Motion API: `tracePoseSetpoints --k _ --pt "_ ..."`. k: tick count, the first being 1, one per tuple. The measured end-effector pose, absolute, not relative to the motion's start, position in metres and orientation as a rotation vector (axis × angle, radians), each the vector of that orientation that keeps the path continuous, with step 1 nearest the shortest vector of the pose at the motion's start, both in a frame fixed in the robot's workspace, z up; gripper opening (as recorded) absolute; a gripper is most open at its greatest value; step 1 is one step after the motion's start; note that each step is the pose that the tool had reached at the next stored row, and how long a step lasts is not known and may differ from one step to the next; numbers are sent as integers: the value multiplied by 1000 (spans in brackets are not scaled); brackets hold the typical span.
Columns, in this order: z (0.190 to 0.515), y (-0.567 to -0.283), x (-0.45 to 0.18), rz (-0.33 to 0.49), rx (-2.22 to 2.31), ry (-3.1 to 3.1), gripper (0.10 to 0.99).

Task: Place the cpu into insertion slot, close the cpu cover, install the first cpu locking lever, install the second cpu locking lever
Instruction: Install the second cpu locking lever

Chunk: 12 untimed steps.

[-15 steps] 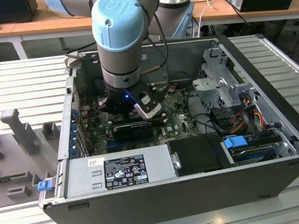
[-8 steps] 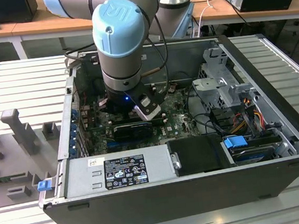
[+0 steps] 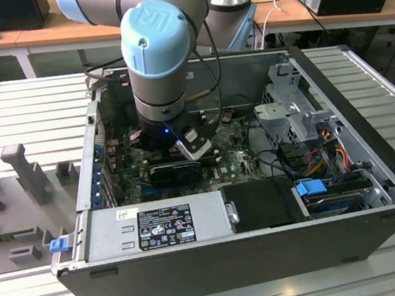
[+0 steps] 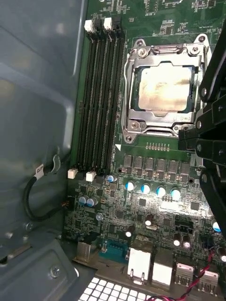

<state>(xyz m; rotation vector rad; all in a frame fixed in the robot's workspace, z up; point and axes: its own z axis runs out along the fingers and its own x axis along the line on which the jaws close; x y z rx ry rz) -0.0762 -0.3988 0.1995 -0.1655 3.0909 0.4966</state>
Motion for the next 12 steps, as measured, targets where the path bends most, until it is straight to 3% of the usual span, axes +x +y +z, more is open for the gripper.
tracePoseSetpoints --k 12 --pt "229 -399 -76 494 -165 3091 106"
